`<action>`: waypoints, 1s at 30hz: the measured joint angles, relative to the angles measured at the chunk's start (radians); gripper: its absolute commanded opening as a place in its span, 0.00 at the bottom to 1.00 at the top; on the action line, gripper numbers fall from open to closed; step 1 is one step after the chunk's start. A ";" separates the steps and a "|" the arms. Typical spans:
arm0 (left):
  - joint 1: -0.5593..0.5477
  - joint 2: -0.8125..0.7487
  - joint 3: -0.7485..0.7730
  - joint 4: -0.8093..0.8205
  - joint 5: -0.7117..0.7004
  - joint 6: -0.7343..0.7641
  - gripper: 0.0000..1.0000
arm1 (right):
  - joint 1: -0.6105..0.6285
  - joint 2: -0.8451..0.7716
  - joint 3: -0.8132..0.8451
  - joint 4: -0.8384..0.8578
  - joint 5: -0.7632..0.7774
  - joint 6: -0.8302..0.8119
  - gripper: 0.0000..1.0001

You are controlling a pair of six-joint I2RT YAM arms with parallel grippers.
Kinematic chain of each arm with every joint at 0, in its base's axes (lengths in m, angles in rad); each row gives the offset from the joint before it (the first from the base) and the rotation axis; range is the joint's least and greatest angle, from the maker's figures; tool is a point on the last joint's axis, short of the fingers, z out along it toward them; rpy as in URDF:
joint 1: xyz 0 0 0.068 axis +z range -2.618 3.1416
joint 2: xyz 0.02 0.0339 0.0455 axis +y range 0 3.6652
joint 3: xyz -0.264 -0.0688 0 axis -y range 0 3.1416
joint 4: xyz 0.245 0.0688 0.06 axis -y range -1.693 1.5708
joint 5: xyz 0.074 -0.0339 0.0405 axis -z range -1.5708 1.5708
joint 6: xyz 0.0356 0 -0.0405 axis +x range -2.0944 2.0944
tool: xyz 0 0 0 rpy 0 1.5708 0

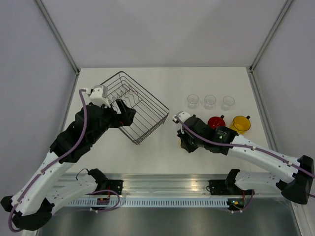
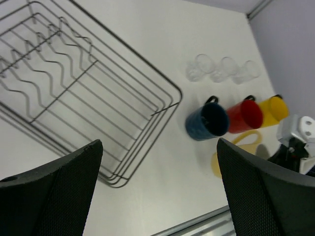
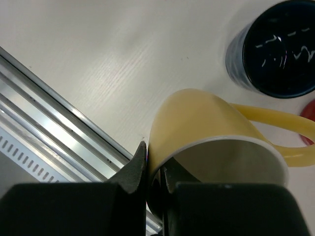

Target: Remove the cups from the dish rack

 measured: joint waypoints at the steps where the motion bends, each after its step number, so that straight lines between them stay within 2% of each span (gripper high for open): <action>1: 0.000 -0.003 0.008 -0.035 -0.023 0.025 1.00 | 0.007 0.011 0.000 -0.020 0.013 0.007 0.00; 6: 0.000 -0.030 0.007 -0.161 -0.130 0.143 1.00 | 0.020 0.041 -0.005 -0.049 0.059 0.040 0.00; 14: 0.000 -0.140 -0.116 -0.181 -0.266 0.229 1.00 | 0.021 0.151 -0.053 -0.037 0.081 0.097 0.00; 18: 0.000 -0.179 -0.162 -0.180 -0.279 0.239 1.00 | 0.021 0.185 -0.056 -0.036 0.080 0.112 0.01; 30: 0.000 -0.234 -0.170 -0.165 -0.301 0.243 1.00 | 0.021 0.245 -0.080 -0.028 0.068 0.144 0.04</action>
